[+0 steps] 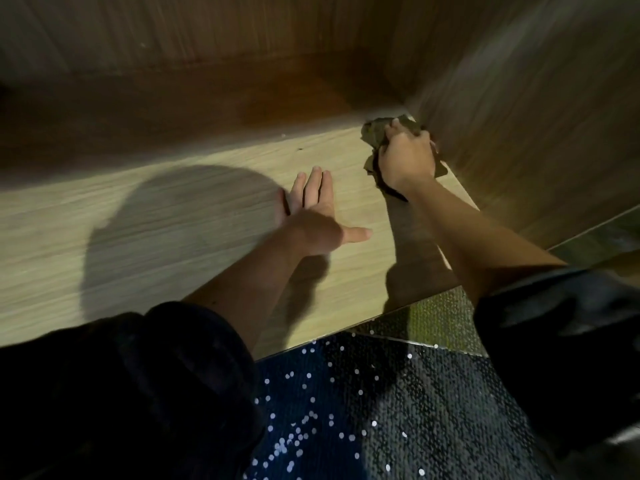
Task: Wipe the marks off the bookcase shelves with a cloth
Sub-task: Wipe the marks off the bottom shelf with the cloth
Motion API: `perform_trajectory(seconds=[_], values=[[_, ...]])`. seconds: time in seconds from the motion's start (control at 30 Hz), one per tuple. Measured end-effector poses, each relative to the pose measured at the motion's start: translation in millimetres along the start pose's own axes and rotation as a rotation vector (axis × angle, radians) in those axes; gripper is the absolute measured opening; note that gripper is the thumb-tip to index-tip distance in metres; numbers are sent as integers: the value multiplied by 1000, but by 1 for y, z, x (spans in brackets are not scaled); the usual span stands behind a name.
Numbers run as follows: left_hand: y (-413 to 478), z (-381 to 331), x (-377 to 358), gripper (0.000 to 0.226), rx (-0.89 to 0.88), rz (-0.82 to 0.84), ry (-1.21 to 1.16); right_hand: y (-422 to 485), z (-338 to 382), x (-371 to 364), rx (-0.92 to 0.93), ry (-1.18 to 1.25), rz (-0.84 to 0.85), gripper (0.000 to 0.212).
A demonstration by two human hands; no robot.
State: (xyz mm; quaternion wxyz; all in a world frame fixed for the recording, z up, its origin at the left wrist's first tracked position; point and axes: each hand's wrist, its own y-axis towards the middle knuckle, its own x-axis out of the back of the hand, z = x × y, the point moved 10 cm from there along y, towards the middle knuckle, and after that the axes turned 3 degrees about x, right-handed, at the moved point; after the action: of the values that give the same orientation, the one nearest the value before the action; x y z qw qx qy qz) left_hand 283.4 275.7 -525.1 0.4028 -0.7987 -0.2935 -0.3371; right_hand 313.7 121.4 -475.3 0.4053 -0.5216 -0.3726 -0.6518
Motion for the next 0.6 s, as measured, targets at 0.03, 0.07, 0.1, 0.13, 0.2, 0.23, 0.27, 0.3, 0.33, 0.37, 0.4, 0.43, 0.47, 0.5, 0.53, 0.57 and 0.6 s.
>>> perform_trajectory(seconds=[0.03,0.07,0.1,0.13,0.2,0.23,0.27,0.3,0.33,0.37,0.4,0.43,0.47,0.5,0.53,0.57,0.6], values=[[-1,-1,1,108,-23,10,-57,-8,6,-3,39,-25,-15,44],[-2,-1,5,105,-51,1,-154,-18,11,-8,86,-19,-36,44],[-6,2,14,100,-71,-27,-272,-27,15,-10,128,5,-56,44],[-12,7,24,95,-88,-72,-396,-30,16,-12,144,30,-60,44],[-26,18,47,91,-150,-203,-397,-18,14,-13,120,38,-57,44],[-33,26,56,92,-167,-268,-269,-7,20,-16,126,27,-54,44],[-40,34,61,95,-170,-299,-132,4,30,-18,137,22,-36,43],[-48,47,60,100,-153,-287,-25,12,45,-20,155,17,-18,42],[-54,58,58,106,-121,-247,41,19,57,-20,162,18,-6,40],[-60,70,53,112,-78,-209,69,25,69,-23,167,21,9,39],[-68,82,51,117,-37,-185,81,28,84,-23,177,28,24,39],[-71,88,44,121,-7,-160,76,31,92,-24,190,32,38,39],[-73,92,38,123,15,-138,62,34,100,-24,209,44,50,39],[-74,96,35,124,26,-133,46,35,109,-22,234,64,54,39],[-74,99,33,124,34,-133,32,36,116,-23,253,89,61,38],[-71,99,33,124,34,-135,23,35,121,-22,266,115,61,37],[-70,99,34,125,36,-127,13,33,125,-23,277,143,69,36]])
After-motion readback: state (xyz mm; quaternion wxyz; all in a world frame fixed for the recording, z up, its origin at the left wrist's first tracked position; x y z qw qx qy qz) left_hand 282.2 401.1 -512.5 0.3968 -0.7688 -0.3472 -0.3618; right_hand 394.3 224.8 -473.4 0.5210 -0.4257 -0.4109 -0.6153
